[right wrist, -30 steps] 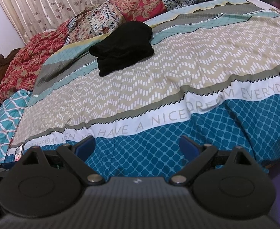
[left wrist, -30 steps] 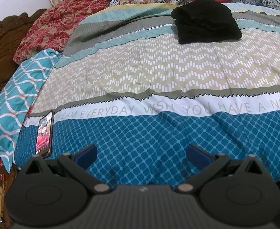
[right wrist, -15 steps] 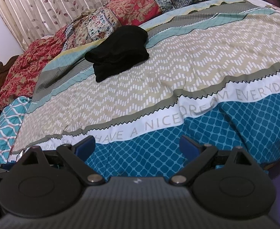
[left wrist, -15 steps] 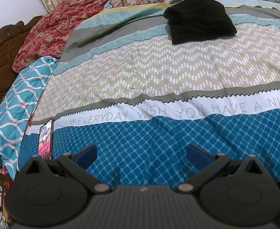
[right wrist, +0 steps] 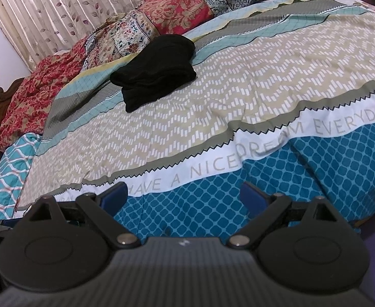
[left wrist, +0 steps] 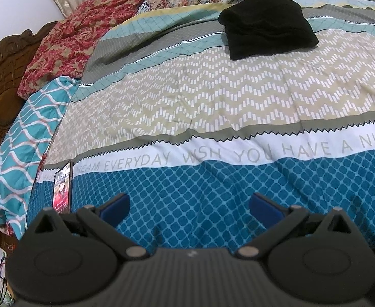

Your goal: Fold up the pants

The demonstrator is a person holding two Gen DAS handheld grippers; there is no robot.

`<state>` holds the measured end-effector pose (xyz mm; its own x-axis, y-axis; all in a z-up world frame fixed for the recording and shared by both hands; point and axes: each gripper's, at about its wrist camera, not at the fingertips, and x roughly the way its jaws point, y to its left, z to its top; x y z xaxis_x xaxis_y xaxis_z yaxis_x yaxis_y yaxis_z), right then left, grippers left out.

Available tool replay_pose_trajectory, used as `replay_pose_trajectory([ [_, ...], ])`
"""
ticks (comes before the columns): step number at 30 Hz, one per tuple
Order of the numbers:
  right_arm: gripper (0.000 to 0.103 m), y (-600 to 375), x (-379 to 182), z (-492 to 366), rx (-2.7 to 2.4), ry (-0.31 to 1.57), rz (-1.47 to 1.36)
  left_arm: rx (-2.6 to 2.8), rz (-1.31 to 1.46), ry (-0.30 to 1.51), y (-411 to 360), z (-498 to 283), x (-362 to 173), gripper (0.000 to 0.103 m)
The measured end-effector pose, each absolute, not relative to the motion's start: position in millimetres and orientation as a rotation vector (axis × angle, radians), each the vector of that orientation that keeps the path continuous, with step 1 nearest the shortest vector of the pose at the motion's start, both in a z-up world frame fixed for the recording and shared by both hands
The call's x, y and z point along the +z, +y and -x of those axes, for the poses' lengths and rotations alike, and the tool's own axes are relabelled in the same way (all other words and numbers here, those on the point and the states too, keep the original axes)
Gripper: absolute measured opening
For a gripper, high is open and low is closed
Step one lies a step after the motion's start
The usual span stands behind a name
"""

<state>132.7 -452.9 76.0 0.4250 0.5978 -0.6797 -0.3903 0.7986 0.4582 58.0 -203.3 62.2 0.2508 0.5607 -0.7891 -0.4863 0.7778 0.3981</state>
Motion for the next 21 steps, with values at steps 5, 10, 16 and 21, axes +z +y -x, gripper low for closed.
replay_pose_trajectory([
  [5, 0.096, -453.8, 75.7, -135.8, 0.622, 0.946, -0.248, 0.708, -0.078, 1.114, -203.2, -60.4, 62.3, 0.103],
  [10, 0.096, -453.6, 75.8, -137.8, 0.621, 0.945, -0.246, 0.703, -0.069, 1.120, -202.7, -61.8, 62.1, 0.103],
  [16, 0.096, -452.7, 76.9, -141.0, 0.623, 0.942, -0.239, 0.692, -0.053, 1.119, -200.3, -63.5, 63.7, 0.103],
  [21, 0.096, -450.2, 80.2, -140.5, 0.628, 0.926, -0.225, 0.652, -0.020, 1.101, -198.8, -63.7, 67.4, 0.103],
])
